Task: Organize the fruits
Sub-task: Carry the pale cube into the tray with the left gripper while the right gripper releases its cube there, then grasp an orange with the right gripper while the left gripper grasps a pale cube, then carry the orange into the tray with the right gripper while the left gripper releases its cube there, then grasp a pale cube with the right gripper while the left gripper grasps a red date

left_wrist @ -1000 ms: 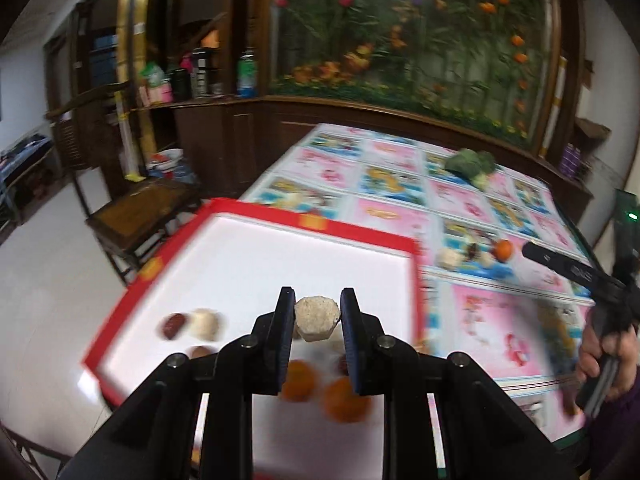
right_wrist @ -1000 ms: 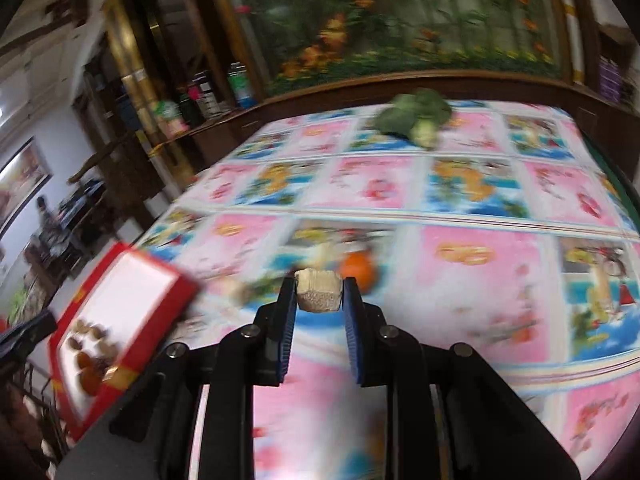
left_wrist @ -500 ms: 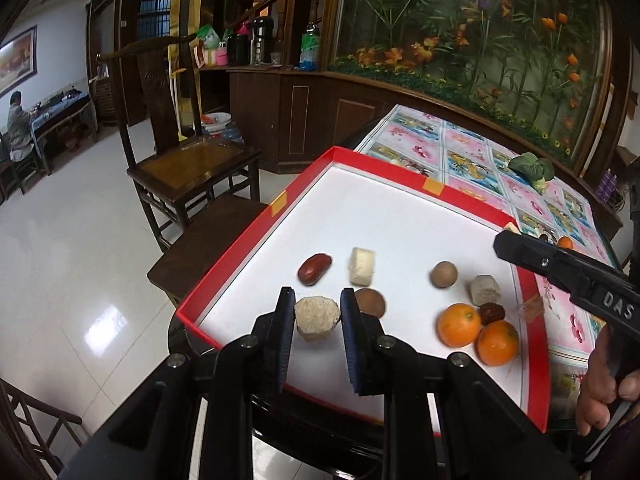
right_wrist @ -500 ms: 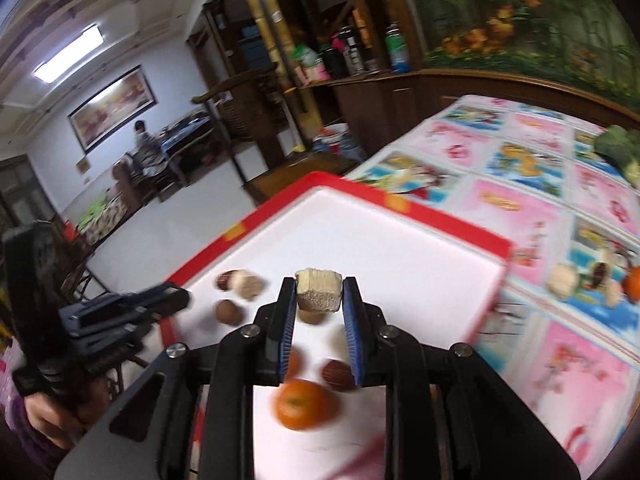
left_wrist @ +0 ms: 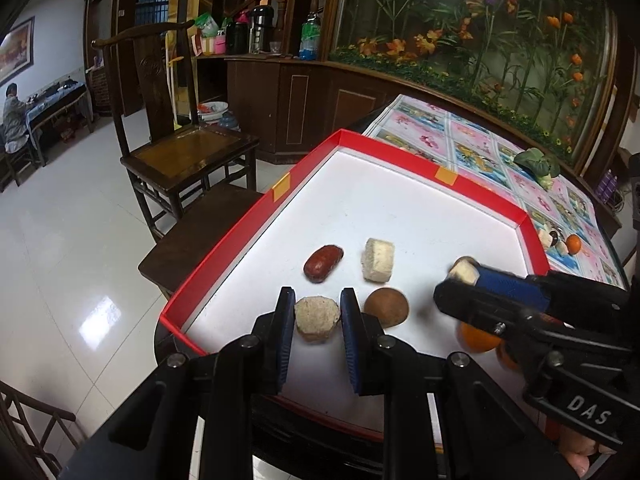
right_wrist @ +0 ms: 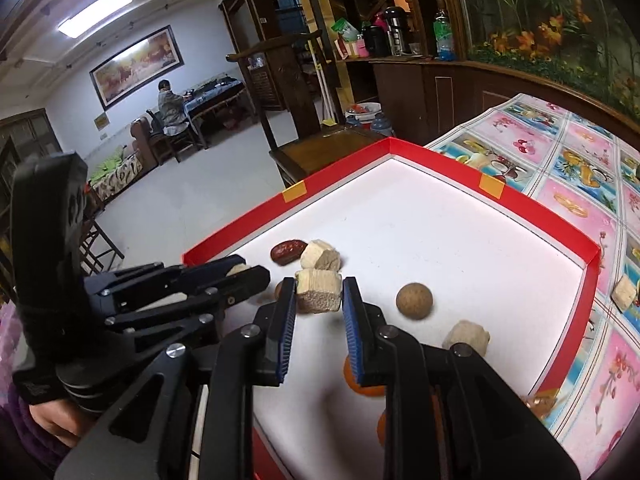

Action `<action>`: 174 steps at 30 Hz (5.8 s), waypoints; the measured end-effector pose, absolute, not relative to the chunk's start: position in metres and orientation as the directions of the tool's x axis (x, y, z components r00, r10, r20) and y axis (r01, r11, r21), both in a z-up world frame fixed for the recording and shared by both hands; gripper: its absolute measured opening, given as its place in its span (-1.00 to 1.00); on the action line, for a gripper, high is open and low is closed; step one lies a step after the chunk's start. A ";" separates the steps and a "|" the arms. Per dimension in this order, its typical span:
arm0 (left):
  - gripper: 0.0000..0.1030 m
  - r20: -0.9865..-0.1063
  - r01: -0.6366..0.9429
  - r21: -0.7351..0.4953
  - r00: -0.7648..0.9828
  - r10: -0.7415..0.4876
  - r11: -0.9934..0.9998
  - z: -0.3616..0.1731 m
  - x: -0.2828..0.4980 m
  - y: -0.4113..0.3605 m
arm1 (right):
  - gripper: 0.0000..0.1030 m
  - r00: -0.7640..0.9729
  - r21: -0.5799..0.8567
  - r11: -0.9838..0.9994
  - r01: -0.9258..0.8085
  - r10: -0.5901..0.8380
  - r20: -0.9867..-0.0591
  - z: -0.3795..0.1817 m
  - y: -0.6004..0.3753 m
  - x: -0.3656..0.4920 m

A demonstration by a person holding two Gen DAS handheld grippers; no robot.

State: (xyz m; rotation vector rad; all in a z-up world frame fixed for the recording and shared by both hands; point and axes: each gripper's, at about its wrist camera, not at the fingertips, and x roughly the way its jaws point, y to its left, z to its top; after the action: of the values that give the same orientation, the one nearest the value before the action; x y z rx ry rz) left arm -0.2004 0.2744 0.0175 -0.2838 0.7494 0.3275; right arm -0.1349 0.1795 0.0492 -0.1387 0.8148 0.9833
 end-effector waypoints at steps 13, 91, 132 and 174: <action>-0.30 -0.714 -0.395 -0.118 0.671 0.198 0.911 0.020 -0.200 0.273 | -0.29 0.193 0.303 0.582 -0.755 0.638 -0.745 0.041 0.186 -0.120; -0.50 -0.817 0.114 0.049 0.576 -0.026 0.992 0.012 0.006 0.020 | -0.32 0.502 0.602 0.796 -0.061 0.546 -0.671 0.031 -0.161 0.059; -0.51 -0.770 -0.334 0.041 0.590 0.243 0.942 0.047 -0.086 0.227 | -0.32 0.337 0.577 0.663 -0.477 0.744 -0.577 0.056 0.075 -0.016; 0.41 -0.707 -0.064 0.098 0.698 0.115 0.993 0.077 -0.097 0.098 | 0.09 0.514 0.226 0.851 -0.474 0.476 -0.714 0.031 -0.074 0.019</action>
State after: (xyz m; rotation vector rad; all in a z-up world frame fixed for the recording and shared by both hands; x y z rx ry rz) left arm -0.0970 0.0975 0.0774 0.0673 0.7922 0.0998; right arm 0.0190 -0.0740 0.0312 0.0026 0.8584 0.5702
